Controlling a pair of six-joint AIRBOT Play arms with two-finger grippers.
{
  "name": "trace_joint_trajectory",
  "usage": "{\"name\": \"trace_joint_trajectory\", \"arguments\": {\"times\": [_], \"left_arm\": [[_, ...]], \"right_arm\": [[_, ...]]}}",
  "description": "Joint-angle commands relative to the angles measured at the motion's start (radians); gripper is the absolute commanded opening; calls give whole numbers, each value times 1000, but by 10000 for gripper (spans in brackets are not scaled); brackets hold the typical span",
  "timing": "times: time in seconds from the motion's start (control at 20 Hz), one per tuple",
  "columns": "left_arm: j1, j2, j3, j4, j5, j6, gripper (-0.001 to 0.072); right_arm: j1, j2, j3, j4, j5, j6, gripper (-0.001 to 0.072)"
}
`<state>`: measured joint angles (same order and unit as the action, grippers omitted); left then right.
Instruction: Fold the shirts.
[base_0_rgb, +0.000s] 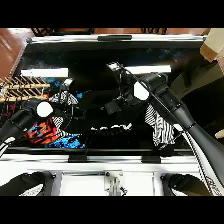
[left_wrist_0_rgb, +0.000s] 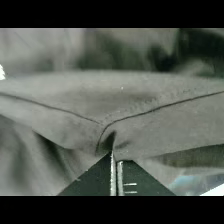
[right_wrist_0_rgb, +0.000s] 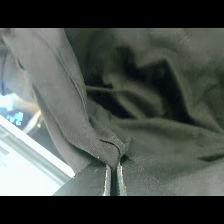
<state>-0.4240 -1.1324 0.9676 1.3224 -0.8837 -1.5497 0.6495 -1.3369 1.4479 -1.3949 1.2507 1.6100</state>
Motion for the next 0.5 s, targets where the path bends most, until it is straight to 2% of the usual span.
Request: {"name": "trace_joint_trajectory", "arguments": {"times": [0.0, 0.1, 0.2, 0.35, 0.45], "left_arm": [[20, 1, 95, 55, -69, 5, 56], [19, 1, 184, 55, -188, 35, 56], [21, 1, 249, 72, -373, 64, 56], [21, -1, 280, 141, -644, 72, 56], [19, -7, 265, 55, -687, 72, 56]], "right_arm": [[1, 0, 1, 3, 83, -17, 77], [5, 0, 1, 40, 126, -18, 77], [5, 0, 1, 77, 176, -9, 77], [10, 0, 1, 38, 210, 115, 76], [33, -6, 1, 16, 166, 166, 76]]}}
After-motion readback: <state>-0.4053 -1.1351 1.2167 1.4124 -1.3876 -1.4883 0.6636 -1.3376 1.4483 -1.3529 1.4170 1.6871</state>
